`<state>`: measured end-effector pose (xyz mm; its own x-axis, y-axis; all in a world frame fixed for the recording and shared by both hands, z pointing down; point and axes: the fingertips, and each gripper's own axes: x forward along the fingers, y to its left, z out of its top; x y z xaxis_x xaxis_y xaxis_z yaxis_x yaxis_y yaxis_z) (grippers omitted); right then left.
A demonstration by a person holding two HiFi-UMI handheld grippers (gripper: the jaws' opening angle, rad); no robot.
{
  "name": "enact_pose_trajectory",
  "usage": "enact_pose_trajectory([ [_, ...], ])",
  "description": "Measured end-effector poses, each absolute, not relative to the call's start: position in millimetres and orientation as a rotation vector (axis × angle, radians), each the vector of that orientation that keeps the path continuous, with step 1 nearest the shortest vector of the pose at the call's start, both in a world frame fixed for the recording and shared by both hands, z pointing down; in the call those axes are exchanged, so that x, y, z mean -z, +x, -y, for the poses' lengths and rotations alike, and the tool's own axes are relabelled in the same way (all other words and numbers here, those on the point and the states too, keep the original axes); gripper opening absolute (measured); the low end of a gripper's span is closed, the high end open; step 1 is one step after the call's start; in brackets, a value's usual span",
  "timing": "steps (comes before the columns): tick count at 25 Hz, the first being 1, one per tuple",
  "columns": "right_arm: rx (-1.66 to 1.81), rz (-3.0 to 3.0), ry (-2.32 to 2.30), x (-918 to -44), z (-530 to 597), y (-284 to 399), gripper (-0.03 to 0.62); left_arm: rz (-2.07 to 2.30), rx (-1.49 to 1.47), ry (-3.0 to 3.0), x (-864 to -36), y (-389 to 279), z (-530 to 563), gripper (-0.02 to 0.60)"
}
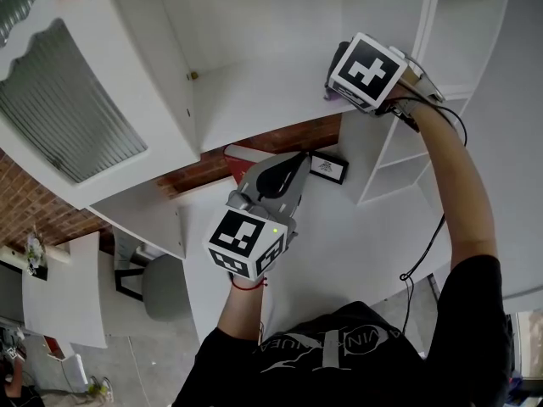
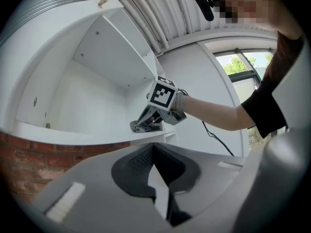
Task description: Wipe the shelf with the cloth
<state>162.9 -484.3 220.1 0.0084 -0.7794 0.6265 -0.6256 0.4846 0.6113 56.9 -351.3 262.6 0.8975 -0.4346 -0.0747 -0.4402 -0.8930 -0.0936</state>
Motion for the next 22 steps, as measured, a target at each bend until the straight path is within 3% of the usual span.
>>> enact_pose_trajectory([
  [5,0.202,1.68,1.249,-218,485,165,0.018,-0.759,-0.035,-2.931,-252,54,357,0.011],
  [13,0.306,1.788,1.385,-193,484,174,0.02,-0.627,-0.298,-2.923,-184,59,345,0.011],
  [17,0.275,1.914,1.438,-183,474,175,0.021,-0.648,-0.285,-2.895,-176,65,351,0.011],
  [18,0.248,2.001,1.44,-178,468,171,0.03,-0.646,-0.28,-2.899,-179,66,350,0.012],
  [20,0.185,2.18,1.401,-172,455,157,0.147,-0.629,-0.278,-2.921,-186,70,346,0.011],
  [22,0.153,2.227,1.325,-176,448,141,0.191,-0.61,-0.279,-2.938,-191,75,344,0.011],
])
